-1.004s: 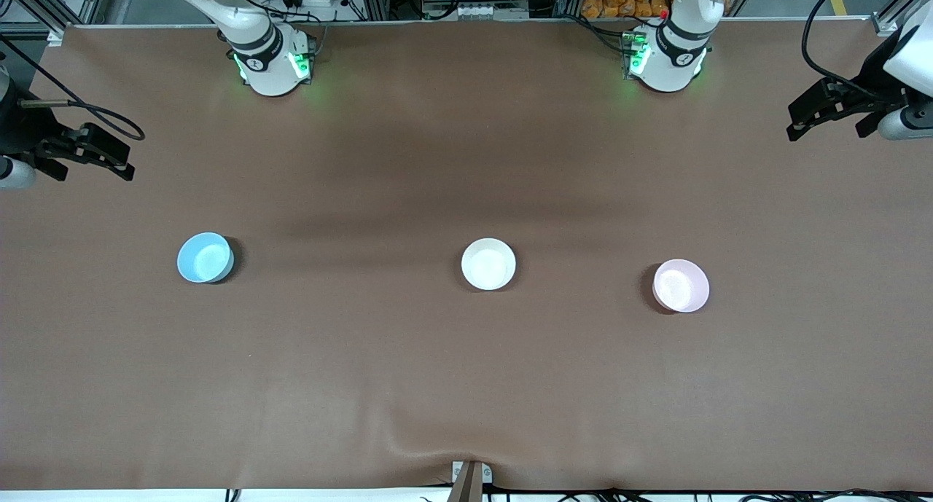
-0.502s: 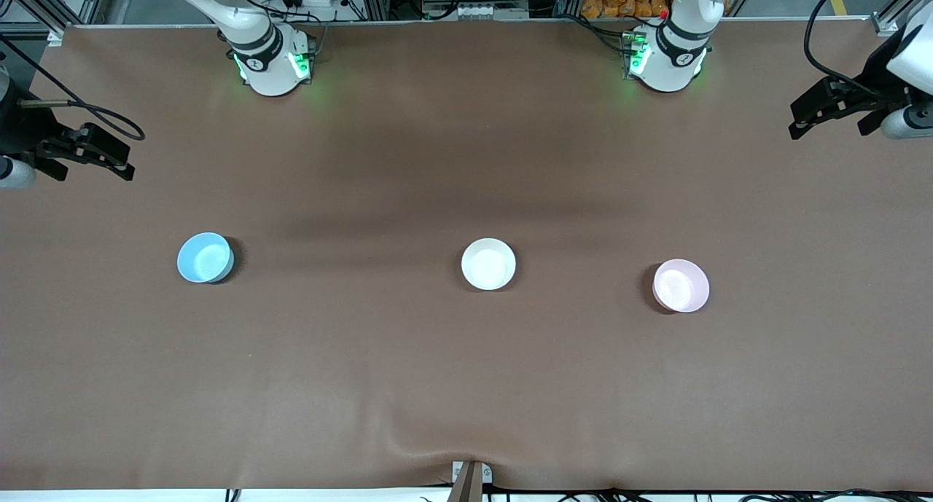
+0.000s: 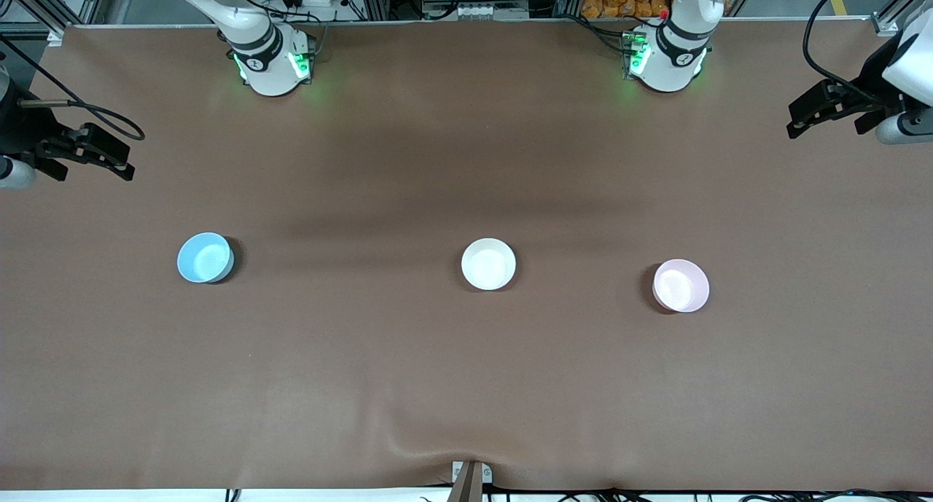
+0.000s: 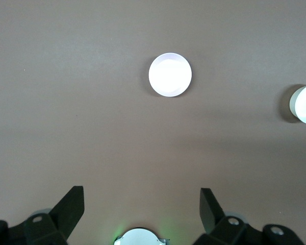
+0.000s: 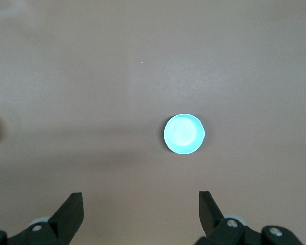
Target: Stack pink and blue bowls on white bowl
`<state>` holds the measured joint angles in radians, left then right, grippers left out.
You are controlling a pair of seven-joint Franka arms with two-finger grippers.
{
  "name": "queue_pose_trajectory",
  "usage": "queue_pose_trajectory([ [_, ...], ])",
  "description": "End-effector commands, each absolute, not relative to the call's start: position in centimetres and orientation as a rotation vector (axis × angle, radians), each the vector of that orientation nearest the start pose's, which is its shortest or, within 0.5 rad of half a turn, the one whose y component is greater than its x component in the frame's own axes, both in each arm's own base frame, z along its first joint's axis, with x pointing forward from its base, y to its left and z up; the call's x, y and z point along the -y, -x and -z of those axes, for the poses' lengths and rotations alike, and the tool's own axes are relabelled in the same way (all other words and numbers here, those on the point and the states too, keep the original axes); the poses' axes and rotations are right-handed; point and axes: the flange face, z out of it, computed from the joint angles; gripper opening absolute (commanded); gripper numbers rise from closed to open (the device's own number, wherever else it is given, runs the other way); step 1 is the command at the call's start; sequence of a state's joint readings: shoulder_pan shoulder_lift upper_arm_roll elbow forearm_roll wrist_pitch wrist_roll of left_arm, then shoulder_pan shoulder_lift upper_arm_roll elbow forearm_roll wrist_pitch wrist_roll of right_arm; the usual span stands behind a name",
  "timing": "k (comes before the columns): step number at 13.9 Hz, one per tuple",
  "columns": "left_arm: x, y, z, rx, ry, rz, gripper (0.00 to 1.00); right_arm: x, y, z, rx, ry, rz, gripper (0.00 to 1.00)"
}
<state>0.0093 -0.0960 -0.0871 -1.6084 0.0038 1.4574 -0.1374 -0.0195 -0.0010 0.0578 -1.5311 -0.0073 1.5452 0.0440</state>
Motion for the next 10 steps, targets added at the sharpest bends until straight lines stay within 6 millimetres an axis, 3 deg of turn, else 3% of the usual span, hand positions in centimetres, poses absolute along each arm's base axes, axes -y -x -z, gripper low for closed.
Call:
queue_pose_trajectory([
  [1,3.0,-51.4,-64.7,0.126,3.122,-0.107,1.0,-1.7,-55.1,-64.3,-0.015,3.146,0.027,1.0],
  [7,2.9,-51.5,-64.6,0.13,3.122,-0.104,1.0,-1.7,-55.2,-64.1,-0.015,3.145,0.022,1.0],
  [10,1.7,-51.6,-65.2,0.171,3.129,-0.079,1.0,-1.7,-55.3,-64.2,-0.015,3.145,0.027,1.0],
])
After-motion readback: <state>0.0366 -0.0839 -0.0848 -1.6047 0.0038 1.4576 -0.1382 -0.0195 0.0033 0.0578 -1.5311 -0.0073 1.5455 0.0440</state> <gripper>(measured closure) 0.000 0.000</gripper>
